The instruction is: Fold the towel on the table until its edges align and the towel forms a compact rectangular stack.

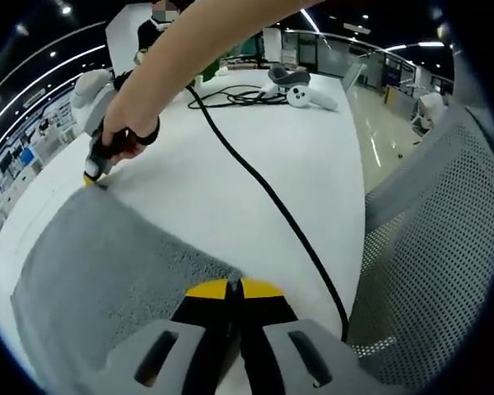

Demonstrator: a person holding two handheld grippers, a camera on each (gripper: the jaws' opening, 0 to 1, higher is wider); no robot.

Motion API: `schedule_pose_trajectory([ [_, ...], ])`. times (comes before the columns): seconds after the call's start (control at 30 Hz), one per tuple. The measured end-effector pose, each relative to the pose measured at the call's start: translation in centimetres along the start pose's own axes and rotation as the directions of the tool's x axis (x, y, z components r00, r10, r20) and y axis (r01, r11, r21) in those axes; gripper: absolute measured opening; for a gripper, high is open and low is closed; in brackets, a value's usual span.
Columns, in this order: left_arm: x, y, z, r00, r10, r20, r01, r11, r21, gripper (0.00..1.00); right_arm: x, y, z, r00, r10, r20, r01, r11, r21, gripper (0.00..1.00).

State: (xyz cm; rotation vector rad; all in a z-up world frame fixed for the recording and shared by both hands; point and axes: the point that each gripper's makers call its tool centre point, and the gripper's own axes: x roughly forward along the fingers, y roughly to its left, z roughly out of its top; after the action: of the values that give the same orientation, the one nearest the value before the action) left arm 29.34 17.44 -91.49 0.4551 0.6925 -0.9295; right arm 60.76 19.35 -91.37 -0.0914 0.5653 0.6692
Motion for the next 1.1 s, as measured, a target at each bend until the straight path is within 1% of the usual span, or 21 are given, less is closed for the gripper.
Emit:
schedule_pose_trajectory([
  [0.03, 0.0, -0.1, 0.0, 1.000, -0.001, 0.007, 0.001, 1.000, -0.029, 0.02, -0.3, 0.1, 0.0, 1.000, -0.002, 0.004, 0.002, 1.000, 0.026, 0.00],
  [0.1, -0.3, -0.1, -0.1, 1.000, -0.001, 0.014, 0.001, 0.999, -0.045, 0.02, -0.9, 0.1, -0.2, 1.000, -0.012, 0.010, 0.011, 0.994, 0.111, 0.00],
  [0.13, -0.4, -0.2, -0.1, 1.000, 0.001, 0.013, 0.000, 0.999, -0.039, 0.02, -1.0, 0.0, -0.1, 0.999, -0.018, 0.031, 0.012, 0.984, 0.178, 0.00],
  [0.17, -0.5, -0.3, 0.0, 1.000, 0.004, 0.015, -0.003, 1.000, -0.027, 0.02, -1.3, -0.3, 0.0, 0.997, -0.039, 0.067, 0.018, 0.957, 0.291, 0.00],
  [0.2, -0.6, -0.5, 0.1, 1.000, 0.005, 0.018, -0.005, 1.000, -0.007, 0.02, -1.5, -0.6, 0.0, 0.995, -0.052, 0.079, 0.024, 0.948, 0.317, 0.00],
  [0.23, -0.8, -0.6, 0.1, 1.000, 0.005, 0.022, -0.005, 1.000, -0.004, 0.02, -1.7, -0.9, -0.2, 0.995, -0.062, 0.078, 0.035, 0.948, 0.316, 0.00],
  [0.3, -1.2, -0.8, 0.4, 0.999, 0.004, 0.034, -0.004, 1.000, -0.003, 0.02, -1.8, -0.7, -0.4, 0.998, -0.039, 0.050, 0.026, 0.970, 0.243, 0.00],
  [0.4, -1.8, -0.6, 0.8, 0.999, 0.006, 0.054, -0.005, 1.000, -0.018, 0.02, -2.1, -1.0, 0.0, 0.998, -0.039, 0.057, 0.024, 0.970, 0.242, 0.00],
  [0.47, -2.2, -0.5, 1.2, 0.997, 0.011, 0.071, -0.009, 0.999, -0.031, 0.02, -2.3, -1.3, 0.8, 0.997, -0.044, 0.068, 0.027, 0.970, 0.241, 0.00],
  [0.57, -3.2, -0.1, 2.0, 0.994, 0.022, 0.104, -0.019, 0.999, -0.035, 0.02, -2.7, -1.0, 2.0, 0.996, -0.043, 0.082, 0.023, 0.973, 0.228, 0.00],
  [0.7, -4.4, 0.7, 3.0, 0.988, 0.047, 0.146, -0.039, 0.997, -0.059, 0.02, -2.9, -0.5, 2.7, 0.995, -0.042, 0.085, 0.025, 0.980, 0.199, 0.00],
  [0.83, -6.2, 1.3, 3.8, 0.982, 0.072, 0.173, -0.061, 0.996, -0.066, 0.02, -3.0, -0.3, 3.3, 0.995, -0.037, 0.093, 0.017, 0.977, 0.211, 0.00],
  [0.97, -7.8, 2.2, 4.5, 0.971, 0.108, 0.213, -0.087, 0.991, -0.106, 0.02, -3.2, 0.2, 4.4, 0.993, -0.034, 0.113, 0.006, 0.971, 0.238, 0.00],
  [1.0, -8.2, 2.4, 4.5, 0.968, 0.115, 0.221, -0.091, 0.989, -0.119, 0.02, -3.3, 0.5, 4.8, 0.992, -0.034, 0.122, 0.000, 0.964, 0.266, 0.00],
  [1.1, -8.9, 3.0, 4.1, 0.967, 0.137, 0.216, -0.107, 0.984, -0.145, 0.03, -3.2, 0.9, 5.7, 0.991, -0.029, 0.130, -0.008, 0.963, 0.270, 0.00],
])
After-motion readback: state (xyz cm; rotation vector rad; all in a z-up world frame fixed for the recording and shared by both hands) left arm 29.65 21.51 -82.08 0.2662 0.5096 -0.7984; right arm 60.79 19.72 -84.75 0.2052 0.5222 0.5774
